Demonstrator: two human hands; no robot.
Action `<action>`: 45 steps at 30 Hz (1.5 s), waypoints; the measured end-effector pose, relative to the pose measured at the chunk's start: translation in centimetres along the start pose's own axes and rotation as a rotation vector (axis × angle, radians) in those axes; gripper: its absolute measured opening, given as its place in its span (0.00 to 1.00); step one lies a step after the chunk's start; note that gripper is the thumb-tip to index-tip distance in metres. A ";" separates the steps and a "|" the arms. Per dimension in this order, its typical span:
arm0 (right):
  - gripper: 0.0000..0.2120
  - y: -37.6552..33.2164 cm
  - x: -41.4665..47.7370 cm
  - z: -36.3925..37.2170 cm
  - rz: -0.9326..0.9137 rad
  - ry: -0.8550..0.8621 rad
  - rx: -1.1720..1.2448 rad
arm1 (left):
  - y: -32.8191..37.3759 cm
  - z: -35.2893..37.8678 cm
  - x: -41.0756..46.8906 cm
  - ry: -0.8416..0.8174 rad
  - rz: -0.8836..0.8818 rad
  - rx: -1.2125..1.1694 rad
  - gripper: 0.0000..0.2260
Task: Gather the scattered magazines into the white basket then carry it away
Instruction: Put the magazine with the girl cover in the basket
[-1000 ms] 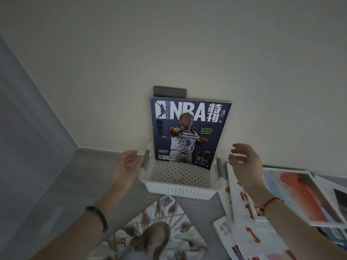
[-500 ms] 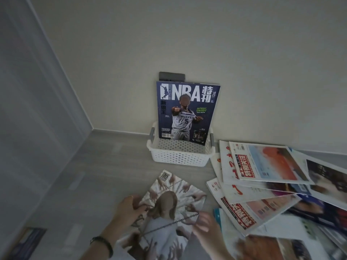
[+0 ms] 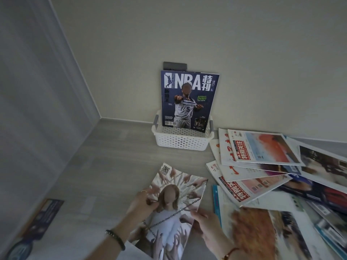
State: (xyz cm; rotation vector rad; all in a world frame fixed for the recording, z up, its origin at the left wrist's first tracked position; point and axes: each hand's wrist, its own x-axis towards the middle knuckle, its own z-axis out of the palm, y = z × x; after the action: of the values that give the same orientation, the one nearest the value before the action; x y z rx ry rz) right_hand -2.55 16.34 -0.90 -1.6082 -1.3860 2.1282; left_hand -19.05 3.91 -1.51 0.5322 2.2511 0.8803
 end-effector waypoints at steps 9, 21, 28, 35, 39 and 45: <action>0.08 -7.1 -5.7 2.4 -0.579 0.086 -0.104 | 8.2 1.8 -7.4 -0.177 0.276 -0.269 0.44; 0.25 -11.5 -9.1 1.3 -1.118 -0.021 -0.525 | 12.8 -3.4 -7.8 -0.067 0.241 -0.929 0.07; 0.12 -17.8 -6.8 -1.9 -0.817 -0.166 -0.144 | 18.2 -9.6 -6.6 0.044 0.490 -0.698 0.07; 0.10 -25.0 -3.7 -1.1 -0.993 -0.027 -0.171 | 21.2 -13.0 -0.3 0.163 0.554 -0.514 0.06; 0.09 -28.4 -0.3 0.1 -1.015 0.064 -0.235 | 22.0 -13.9 4.6 0.325 0.557 -0.315 0.10; 0.10 -31.6 7.0 2.0 -0.917 0.100 -0.254 | 22.8 -13.9 12.7 0.434 0.440 -0.313 0.15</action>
State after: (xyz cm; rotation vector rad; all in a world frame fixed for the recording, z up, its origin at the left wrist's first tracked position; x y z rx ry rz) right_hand -19.62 37.26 17.07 -0.8198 -1.9029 1.3486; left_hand -34.78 20.73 17.05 0.7607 2.3355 1.6772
